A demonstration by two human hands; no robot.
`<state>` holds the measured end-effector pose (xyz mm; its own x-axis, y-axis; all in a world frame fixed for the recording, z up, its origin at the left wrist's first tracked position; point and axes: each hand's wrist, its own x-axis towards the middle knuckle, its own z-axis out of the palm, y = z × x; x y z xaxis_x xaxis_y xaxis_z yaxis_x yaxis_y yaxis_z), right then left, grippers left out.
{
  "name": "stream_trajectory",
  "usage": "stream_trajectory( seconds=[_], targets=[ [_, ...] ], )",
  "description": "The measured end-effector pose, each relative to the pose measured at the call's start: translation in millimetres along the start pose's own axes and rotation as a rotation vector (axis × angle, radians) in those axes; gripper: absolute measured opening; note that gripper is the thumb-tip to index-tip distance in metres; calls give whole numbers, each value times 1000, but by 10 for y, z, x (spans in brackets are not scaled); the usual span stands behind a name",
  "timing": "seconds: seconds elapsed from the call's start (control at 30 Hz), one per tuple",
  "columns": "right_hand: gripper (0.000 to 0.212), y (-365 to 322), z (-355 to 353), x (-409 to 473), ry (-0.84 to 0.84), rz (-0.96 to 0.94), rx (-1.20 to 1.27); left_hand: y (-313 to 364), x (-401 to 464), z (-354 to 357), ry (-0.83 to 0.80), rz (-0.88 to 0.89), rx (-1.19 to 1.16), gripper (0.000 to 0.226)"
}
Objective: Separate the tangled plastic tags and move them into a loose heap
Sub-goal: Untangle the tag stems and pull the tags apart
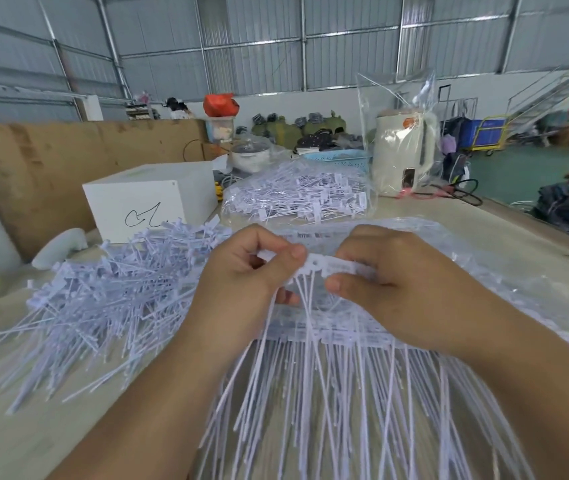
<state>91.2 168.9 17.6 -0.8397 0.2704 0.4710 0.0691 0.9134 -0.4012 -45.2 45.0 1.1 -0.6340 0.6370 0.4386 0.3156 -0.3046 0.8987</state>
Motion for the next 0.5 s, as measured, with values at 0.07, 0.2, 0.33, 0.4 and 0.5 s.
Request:
stream_trajectory(
  seconds=[0.07,0.2,0.33,0.4,0.5],
  targets=[
    [28,-31,49,13,112,-7,16,-3,2,44,24,-18,-123,14],
    [33,-93,142,35,276,11,57,-20,-22,137,83,-20,-305,18],
    [32,-74,159,27,444,78,82,-5,0,63,208,-121,-416,21],
    [38,-10,58,32,543,164,169,6,124,-167,357,-188,-445,18],
    [39,66,-52,33,433,84,151,-8,201,-350,398,-125,-233,24]
  ],
)
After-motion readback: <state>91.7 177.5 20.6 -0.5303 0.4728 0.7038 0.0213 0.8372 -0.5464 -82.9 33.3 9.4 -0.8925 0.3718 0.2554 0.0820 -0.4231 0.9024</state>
